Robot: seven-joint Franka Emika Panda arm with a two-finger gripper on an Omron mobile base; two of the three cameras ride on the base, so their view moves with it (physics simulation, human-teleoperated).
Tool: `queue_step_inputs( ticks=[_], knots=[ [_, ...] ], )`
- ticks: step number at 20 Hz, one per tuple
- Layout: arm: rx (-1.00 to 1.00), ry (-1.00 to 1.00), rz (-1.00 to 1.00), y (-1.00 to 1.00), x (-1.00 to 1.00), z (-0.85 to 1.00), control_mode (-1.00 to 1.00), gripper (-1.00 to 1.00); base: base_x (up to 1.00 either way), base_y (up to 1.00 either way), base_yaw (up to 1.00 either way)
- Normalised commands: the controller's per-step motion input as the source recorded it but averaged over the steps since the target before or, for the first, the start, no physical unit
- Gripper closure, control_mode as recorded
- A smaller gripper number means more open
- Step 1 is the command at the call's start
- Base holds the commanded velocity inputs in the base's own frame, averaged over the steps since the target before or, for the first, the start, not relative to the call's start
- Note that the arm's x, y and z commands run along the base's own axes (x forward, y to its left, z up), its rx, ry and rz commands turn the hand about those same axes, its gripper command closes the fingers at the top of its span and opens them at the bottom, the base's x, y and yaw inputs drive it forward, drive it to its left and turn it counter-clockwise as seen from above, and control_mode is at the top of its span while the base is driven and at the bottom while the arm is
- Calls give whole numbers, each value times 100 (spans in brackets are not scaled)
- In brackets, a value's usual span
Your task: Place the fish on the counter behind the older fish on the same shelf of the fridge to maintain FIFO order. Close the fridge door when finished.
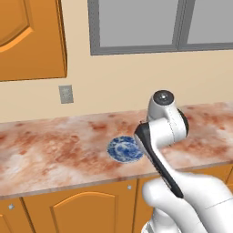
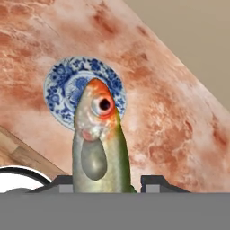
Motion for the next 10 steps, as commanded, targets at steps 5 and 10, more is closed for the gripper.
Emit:
queue_step_inputs(
  ticks=[5,10],
  knots=[
    [0,0,0,0,-1,0,-100,100,0,0,0],
    [0,0,-3,-9,-37,0,-100,100,0,0,0]
  ],
)
